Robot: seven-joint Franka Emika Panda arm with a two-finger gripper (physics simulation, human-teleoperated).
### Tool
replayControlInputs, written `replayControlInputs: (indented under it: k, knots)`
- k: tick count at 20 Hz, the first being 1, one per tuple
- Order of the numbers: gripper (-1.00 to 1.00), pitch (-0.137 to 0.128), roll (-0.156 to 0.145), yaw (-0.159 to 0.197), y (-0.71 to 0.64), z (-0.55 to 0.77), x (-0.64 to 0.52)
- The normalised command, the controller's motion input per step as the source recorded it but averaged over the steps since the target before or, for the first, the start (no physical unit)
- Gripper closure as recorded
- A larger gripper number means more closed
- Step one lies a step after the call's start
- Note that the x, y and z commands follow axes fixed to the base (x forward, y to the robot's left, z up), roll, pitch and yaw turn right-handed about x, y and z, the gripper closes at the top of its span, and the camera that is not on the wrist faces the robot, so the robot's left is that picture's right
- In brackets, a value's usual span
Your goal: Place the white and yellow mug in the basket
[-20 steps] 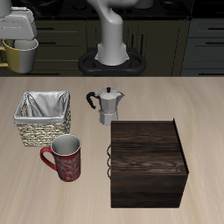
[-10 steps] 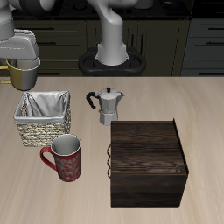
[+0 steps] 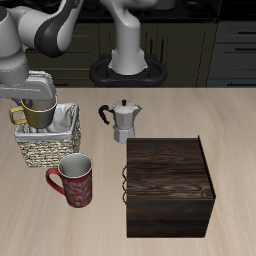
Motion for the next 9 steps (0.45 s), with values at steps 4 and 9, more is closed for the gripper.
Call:
replayControlInputs:
  k: [4,9]
  knots:
    - [-1.00,0.121,0.041,-0.091,0.07,-0.66,0.09]
    - [-1.00,0.022,0.015,-0.025,0.02,-0.17,0.00]
